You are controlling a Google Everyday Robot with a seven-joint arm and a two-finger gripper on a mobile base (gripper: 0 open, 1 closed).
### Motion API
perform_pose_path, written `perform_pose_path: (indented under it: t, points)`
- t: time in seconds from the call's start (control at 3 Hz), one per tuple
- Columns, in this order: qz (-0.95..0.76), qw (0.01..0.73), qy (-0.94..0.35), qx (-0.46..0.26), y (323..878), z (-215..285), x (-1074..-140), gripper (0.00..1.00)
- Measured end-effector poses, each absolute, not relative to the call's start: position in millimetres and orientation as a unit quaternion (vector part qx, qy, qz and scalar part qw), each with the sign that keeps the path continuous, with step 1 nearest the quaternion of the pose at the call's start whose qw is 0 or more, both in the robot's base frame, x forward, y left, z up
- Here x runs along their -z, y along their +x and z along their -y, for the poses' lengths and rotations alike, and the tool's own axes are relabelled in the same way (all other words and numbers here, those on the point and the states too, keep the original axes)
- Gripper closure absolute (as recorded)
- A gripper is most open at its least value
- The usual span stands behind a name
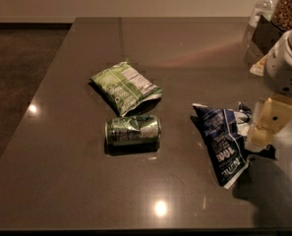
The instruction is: Move blue chip bag near green jalapeno chip bag
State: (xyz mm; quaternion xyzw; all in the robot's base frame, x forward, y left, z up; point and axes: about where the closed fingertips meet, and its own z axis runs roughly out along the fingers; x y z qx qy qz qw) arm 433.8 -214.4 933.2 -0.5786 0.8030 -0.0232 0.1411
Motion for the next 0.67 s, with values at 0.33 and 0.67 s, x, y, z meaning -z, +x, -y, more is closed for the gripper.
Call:
perform_pose_path:
  t: [0.33, 0.67]
  points:
    - [-0.803, 0.125, -0.583, 0.015, 429.2, 208.0, -912.6, 0.00]
    - [-0.800, 0.104, -0.591, 0.008, 426.9, 201.1, -891.7, 0.03]
